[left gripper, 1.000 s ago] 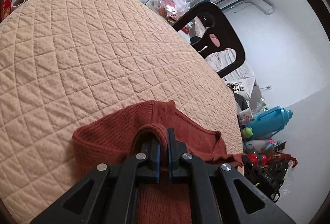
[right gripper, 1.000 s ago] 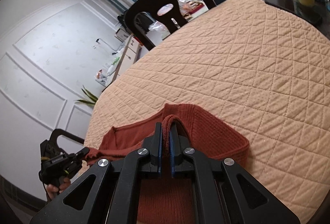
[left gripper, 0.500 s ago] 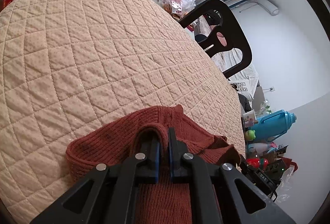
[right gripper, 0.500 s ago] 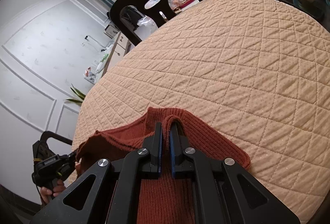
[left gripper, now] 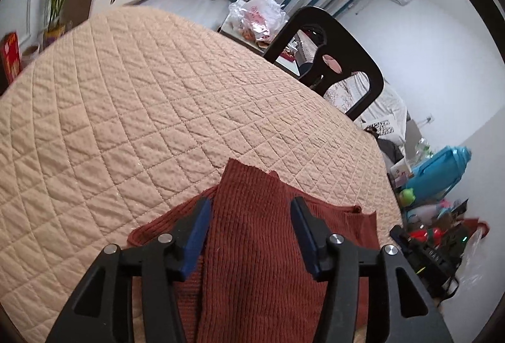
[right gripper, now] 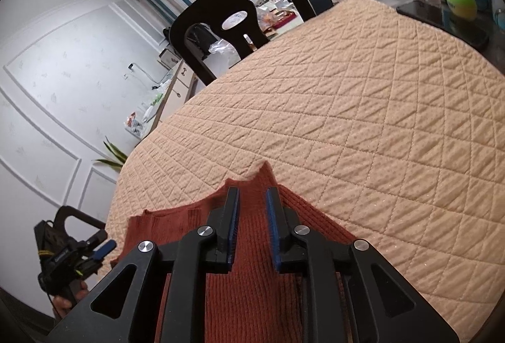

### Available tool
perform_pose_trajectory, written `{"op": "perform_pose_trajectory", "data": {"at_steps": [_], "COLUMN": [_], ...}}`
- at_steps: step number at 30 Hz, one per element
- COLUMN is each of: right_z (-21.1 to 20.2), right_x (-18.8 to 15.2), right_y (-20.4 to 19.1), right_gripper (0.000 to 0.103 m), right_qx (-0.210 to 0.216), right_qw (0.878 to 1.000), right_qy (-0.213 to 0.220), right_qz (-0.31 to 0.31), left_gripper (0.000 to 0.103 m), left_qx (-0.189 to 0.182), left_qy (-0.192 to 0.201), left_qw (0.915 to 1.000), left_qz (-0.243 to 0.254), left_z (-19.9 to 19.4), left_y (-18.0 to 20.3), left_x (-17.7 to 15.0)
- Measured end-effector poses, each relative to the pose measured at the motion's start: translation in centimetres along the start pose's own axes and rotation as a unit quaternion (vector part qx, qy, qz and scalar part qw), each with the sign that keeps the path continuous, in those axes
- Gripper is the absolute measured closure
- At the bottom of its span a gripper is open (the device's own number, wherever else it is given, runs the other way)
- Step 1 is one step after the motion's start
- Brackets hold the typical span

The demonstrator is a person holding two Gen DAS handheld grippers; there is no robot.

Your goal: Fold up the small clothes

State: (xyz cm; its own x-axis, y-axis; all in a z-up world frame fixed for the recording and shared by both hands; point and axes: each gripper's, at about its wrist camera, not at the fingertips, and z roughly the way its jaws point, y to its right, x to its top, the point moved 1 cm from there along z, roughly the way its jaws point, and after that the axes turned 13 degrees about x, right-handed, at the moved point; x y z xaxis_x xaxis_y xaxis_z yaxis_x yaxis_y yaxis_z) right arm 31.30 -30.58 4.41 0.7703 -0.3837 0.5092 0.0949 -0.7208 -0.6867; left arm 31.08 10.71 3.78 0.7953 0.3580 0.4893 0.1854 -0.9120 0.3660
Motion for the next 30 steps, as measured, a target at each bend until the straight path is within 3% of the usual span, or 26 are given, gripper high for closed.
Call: {"op": "perform_pose_trajectory", "data": {"at_steps": [8, 12, 16, 20, 24, 30], "right_z": [0.1, 0.5, 0.8, 0.8, 1.1, 1.8], "right_x": [-1.7, -3.2, -5.3, -7.3, -9.5, -11.1], "right_y": [-3.8, -4.7, -6.1, -7.0, -7.5, -7.4], "right_gripper": [0.084, 0.078, 0.068, 0.068, 0.068, 0.067], "right_qx": [-0.013, -0.016, -0.034, -0.051, -0.077, -0.094], "right_qw": [0.995, 0.992, 0.983, 0.972, 0.960, 0.951], "right_qy": [-0.012, -0.030, -0.054, -0.071, -0.088, -0.112], "right_qz": [-0.099, -0.125, -0.174, -0.216, -0.255, -0.271], "left_gripper": [0.043, 0.043, 0.043, 0.043, 0.042, 0.042], "left_qx": [0.008, 0.013, 0.033, 0.052, 0.062, 0.078], "left_qy": [0.006, 0.005, 0.012, 0.020, 0.029, 0.033], "left_qw": [0.9987, 0.9975, 0.9935, 0.9864, 0.9831, 0.9787], "left_qz": [0.050, 0.069, 0.108, 0.154, 0.170, 0.187], "left_z": [-0.8, -1.1, -2.1, -2.9, -3.6, -3.7], "left_y": [1.2, 1.8, 2.4, 3.0, 3.3, 3.2], "left_x": [-1.9, -3.2, -5.0, -7.0, -8.4, -9.5]}}
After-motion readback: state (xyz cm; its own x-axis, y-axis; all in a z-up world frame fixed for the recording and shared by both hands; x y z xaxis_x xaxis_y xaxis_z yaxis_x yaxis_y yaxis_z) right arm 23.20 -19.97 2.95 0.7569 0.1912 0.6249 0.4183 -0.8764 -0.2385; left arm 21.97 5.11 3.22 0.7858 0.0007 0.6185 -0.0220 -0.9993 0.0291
